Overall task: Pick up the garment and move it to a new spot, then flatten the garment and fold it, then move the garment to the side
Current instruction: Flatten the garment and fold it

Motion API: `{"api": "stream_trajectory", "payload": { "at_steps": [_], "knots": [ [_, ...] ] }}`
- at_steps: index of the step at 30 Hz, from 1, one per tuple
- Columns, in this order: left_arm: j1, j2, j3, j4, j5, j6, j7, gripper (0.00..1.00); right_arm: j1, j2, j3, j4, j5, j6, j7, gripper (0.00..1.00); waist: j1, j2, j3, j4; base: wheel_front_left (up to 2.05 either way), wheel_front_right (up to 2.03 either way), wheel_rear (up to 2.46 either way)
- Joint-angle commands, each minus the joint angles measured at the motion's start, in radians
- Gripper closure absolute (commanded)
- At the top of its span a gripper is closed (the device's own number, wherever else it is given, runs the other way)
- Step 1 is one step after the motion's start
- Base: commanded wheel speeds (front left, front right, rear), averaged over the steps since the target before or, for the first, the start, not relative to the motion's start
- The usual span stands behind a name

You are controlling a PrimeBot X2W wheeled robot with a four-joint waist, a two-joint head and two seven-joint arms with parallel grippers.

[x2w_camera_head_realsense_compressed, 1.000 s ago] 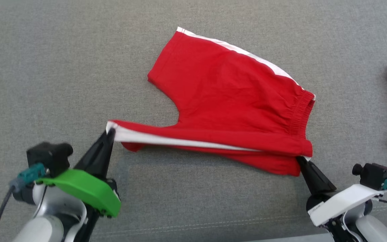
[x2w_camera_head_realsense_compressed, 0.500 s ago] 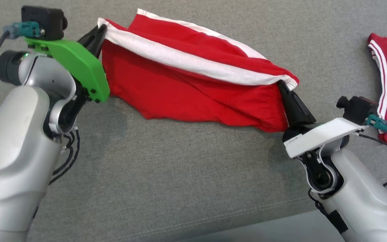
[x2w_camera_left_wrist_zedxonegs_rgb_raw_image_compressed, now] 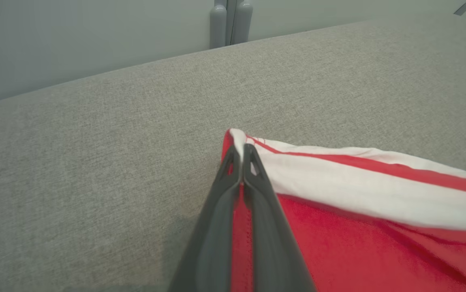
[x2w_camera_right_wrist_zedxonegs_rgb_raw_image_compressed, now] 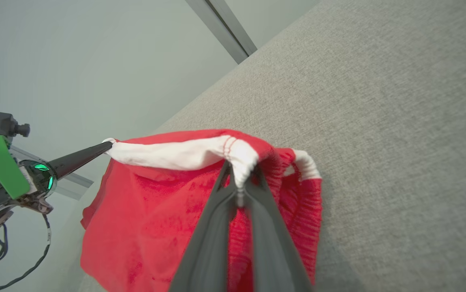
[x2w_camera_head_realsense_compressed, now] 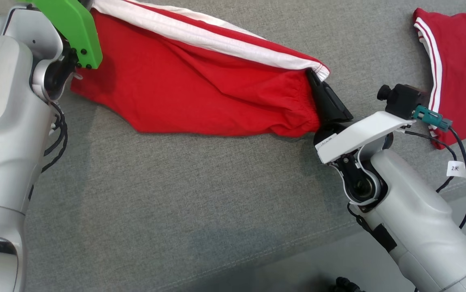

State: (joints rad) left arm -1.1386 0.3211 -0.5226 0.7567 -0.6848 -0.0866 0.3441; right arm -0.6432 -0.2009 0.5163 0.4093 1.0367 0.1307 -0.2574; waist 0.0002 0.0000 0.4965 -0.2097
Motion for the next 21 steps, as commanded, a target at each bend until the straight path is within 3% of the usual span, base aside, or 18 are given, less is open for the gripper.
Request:
{"api": "stream_trajectory", "payload": {
  "at_steps": [1, 7, 8, 9, 10, 17, 21],
  "knots": [
    [-0.031, -0.007, -0.008, 0.028, 0.005, -0.009, 0.000, 1.00, -0.017, 0.002, 0.009, 0.008, 0.010, 0.000, -0.008, 1.00, -0.0002, 0.0000, 0.025, -0.026, 0.00, 0.00, 0.00],
    [-0.086, -0.038, -0.016, 0.143, -0.010, -0.027, -0.030, 0.98, -0.049, 0.003, 0.023, 0.014, 0.016, 0.000, -0.008, 0.98, -0.0002, 0.0000, 0.036, -0.032, 0.00, 0.00, 0.00],
    [-0.089, -0.046, -0.015, 0.157, -0.019, -0.030, -0.036, 0.55, -0.045, 0.005, 0.022, 0.015, 0.012, 0.000, -0.008, 0.67, -0.0002, 0.0000, 0.036, -0.031, 0.00, 0.00, 0.00],
    [-0.091, -0.053, -0.013, 0.168, -0.029, -0.034, -0.045, 0.05, -0.041, 0.004, 0.028, 0.015, 0.010, 0.000, -0.008, 0.14, -0.0002, 0.0000, 0.036, -0.030, 0.00, 0.00, 0.00],
    [-0.095, -0.057, -0.014, 0.175, -0.033, -0.036, -0.056, 0.00, -0.041, 0.002, 0.019, 0.009, 0.000, 0.000, -0.008, 0.00, -0.0002, 0.0000, 0.036, -0.029, 0.00, 0.00, 0.00],
    [-0.071, -0.058, -0.019, 0.172, -0.029, -0.043, -0.212, 0.00, 0.056, -0.034, -0.045, -0.055, -0.104, 0.000, -0.008, 0.00, -0.0002, 0.0000, 0.020, -0.004, 0.00, 0.00, 0.00],
    [-0.011, -0.055, -0.012, 0.134, -0.022, -0.023, -0.334, 0.00, 0.139, -0.047, -0.123, -0.116, -0.189, 0.000, -0.008, 0.00, -0.0002, 0.0000, -0.002, 0.014, 0.00, 0.00, 0.00]
  ]
}}
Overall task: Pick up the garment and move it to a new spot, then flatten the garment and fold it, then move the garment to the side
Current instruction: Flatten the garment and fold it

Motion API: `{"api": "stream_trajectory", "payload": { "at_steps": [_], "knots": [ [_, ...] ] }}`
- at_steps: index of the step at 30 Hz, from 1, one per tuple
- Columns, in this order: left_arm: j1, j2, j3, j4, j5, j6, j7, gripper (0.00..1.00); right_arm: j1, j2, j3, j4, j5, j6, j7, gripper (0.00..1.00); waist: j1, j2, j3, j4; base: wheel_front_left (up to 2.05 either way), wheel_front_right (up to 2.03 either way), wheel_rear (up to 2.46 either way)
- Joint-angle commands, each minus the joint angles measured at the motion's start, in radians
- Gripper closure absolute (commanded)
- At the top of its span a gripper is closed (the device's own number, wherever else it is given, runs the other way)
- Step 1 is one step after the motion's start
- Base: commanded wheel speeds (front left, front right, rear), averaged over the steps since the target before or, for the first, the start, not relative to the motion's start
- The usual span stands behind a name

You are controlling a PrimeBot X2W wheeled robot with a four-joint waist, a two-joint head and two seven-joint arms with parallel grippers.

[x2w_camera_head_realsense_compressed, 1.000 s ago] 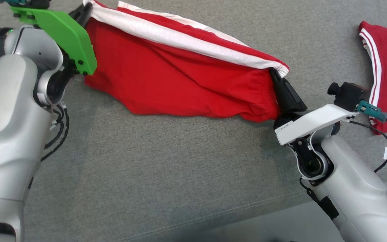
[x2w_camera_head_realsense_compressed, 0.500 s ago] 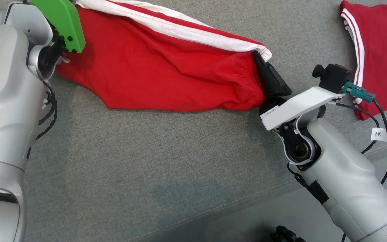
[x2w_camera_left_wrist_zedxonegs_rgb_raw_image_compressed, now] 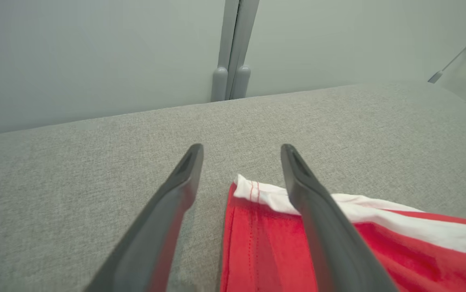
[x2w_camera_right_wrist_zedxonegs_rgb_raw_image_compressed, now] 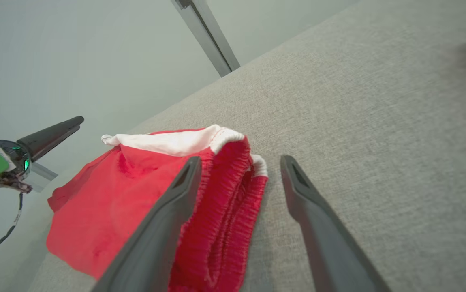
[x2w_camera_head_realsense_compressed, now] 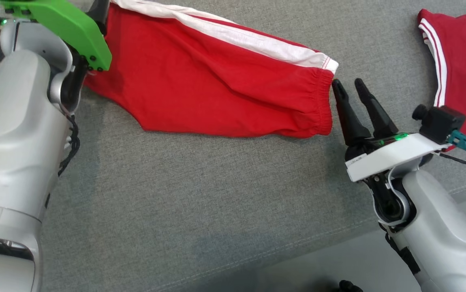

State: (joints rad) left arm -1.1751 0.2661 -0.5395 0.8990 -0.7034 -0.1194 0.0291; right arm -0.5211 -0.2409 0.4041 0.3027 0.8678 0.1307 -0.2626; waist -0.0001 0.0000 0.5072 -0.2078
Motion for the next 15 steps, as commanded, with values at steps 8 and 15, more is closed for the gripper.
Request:
{"api": "stream_trajectory", "payload": {
  "at_steps": [8, 15],
  "knots": [
    [0.276, 0.018, 0.056, -0.249, -0.011, 0.133, -0.238, 0.00, 0.175, 0.047, -0.250, -0.166, -0.327, 0.000, -0.003, 0.00, 0.0001, 0.0000, -0.076, 0.072, 0.00, 0.00, 0.00],
    [0.538, 0.043, 0.100, -0.541, 0.027, 0.273, -0.287, 0.00, 0.260, 0.073, -0.343, -0.229, -0.508, 0.000, -0.003, 0.00, 0.0001, 0.0000, -0.133, 0.127, 0.00, 0.00, 0.00]
  ]
}}
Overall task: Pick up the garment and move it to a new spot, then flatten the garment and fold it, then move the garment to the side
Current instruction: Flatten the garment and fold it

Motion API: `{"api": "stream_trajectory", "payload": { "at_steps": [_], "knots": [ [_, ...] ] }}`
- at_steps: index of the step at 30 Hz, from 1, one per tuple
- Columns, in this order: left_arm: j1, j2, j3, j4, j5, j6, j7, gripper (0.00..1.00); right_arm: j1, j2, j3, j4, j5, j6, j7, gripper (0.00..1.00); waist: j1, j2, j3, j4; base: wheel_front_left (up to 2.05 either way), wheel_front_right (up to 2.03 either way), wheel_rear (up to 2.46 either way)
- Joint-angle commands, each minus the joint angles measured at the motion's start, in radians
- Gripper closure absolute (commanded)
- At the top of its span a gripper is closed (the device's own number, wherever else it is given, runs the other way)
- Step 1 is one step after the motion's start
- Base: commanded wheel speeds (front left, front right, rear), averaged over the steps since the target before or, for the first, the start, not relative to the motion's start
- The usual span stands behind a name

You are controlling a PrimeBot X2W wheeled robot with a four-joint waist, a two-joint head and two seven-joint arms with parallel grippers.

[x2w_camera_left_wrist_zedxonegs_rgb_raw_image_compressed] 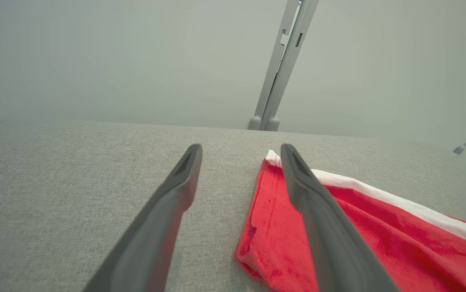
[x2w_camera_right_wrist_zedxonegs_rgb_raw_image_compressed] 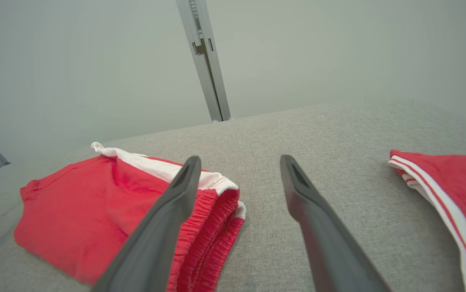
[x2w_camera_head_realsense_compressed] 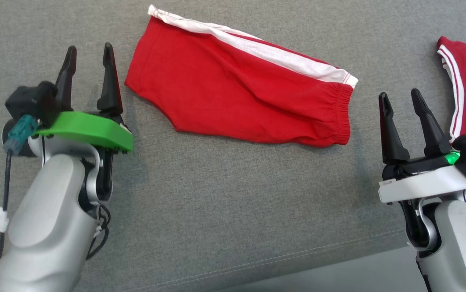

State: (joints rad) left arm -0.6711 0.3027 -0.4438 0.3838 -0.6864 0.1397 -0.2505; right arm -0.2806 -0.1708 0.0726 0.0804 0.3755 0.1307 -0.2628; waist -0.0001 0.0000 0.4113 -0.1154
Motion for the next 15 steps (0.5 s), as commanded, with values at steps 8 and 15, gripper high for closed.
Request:
{"api": "stream_trajectory", "payload": {
  "at_steps": [8, 15],
  "knots": [
    [0.272, 0.021, 0.044, -0.240, 0.065, 0.108, -0.015, 0.00, 0.104, 0.026, -0.068, -0.023, -0.112, 0.000, -0.003, 0.00, 0.0001, 0.0000, -0.093, 0.063, 0.00, 0.00, 0.00],
    [0.431, 0.019, 0.042, -0.336, 0.137, 0.166, -0.014, 0.00, 0.180, 0.028, -0.056, -0.003, -0.161, 0.000, -0.003, 0.00, 0.0001, 0.0000, -0.147, 0.081, 0.00, 0.00, 0.00]
  ]
}}
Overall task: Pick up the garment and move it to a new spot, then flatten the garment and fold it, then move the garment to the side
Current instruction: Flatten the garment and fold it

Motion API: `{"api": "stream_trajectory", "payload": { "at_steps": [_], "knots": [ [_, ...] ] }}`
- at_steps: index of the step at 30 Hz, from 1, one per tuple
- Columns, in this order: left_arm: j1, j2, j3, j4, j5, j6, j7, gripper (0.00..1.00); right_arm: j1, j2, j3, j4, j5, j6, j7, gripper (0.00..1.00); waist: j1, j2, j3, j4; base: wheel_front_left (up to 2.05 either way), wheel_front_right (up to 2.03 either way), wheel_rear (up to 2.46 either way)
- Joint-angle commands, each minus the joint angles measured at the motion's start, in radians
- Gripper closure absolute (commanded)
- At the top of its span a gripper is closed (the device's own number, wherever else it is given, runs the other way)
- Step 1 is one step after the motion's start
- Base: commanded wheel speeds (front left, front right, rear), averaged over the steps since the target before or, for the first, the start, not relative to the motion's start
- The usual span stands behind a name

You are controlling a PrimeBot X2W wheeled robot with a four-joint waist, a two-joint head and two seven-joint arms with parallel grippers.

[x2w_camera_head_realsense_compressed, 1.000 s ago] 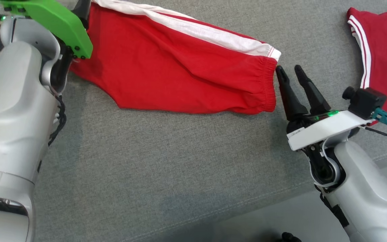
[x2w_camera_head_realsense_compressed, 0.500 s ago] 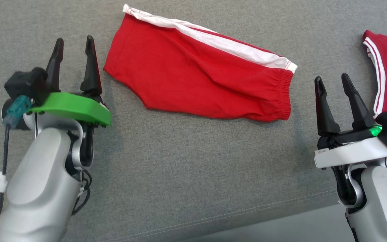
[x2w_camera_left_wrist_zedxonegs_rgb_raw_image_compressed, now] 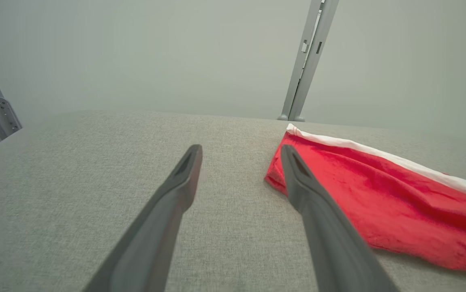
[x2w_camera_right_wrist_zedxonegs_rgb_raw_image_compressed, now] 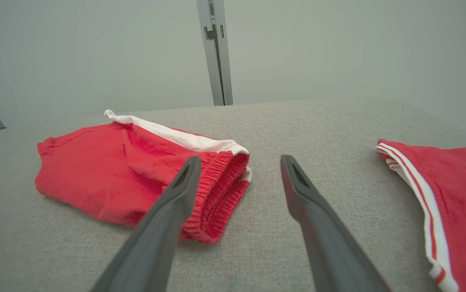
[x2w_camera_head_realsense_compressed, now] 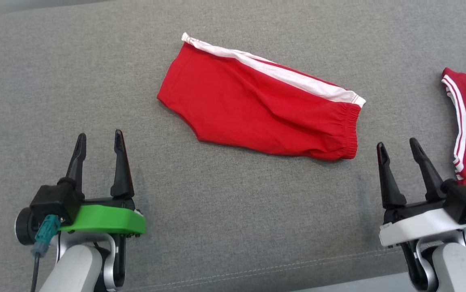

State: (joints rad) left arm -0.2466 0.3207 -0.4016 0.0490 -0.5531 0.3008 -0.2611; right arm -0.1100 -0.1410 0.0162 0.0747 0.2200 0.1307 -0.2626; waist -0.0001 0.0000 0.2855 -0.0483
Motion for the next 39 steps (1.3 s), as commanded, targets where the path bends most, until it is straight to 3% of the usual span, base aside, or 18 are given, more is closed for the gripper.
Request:
{"api": "stream_trajectory", "payload": {
  "at_steps": [1, 12, 25, 32, 39],
  "knots": [
    [0.022, -0.002, 0.000, -0.007, 0.010, 0.008, -0.004, 0.00, 0.022, 0.000, 0.002, 0.003, -0.011, 0.000, -0.003, 0.00, 0.0001, 0.0000, -0.030, 0.016, 0.00, 0.00, 0.00],
    [0.127, -0.027, 0.014, 0.005, 0.018, -0.020, -0.004, 0.00, 0.122, 0.031, 0.028, -0.001, -0.039, 0.000, 0.005, 0.00, 0.0001, 0.0000, -0.115, 0.012, 0.00, 0.00, 0.00],
    [0.084, -0.015, -0.017, 0.026, 0.016, -0.043, 0.042, 0.00, 0.126, 0.045, 0.024, -0.016, -0.042, 0.000, 0.022, 0.00, 0.0001, 0.0000, -0.119, 0.004, 0.00, 0.00, 0.00],
    [-0.061, -0.042, -0.082, 0.107, -0.032, -0.163, 0.150, 0.00, 0.095, 0.045, 0.038, -0.030, -0.035, 0.000, 0.019, 0.00, 0.0001, 0.0000, -0.074, -0.033, 0.00, 0.00, 0.00],
    [-0.220, -0.058, -0.088, 0.275, -0.090, -0.243, 0.260, 0.00, 0.056, 0.048, 0.056, -0.020, -0.026, 0.000, 0.009, 0.00, 0.0001, 0.0000, -0.016, -0.094, 0.00, 0.00, 0.00]
  ]
}}
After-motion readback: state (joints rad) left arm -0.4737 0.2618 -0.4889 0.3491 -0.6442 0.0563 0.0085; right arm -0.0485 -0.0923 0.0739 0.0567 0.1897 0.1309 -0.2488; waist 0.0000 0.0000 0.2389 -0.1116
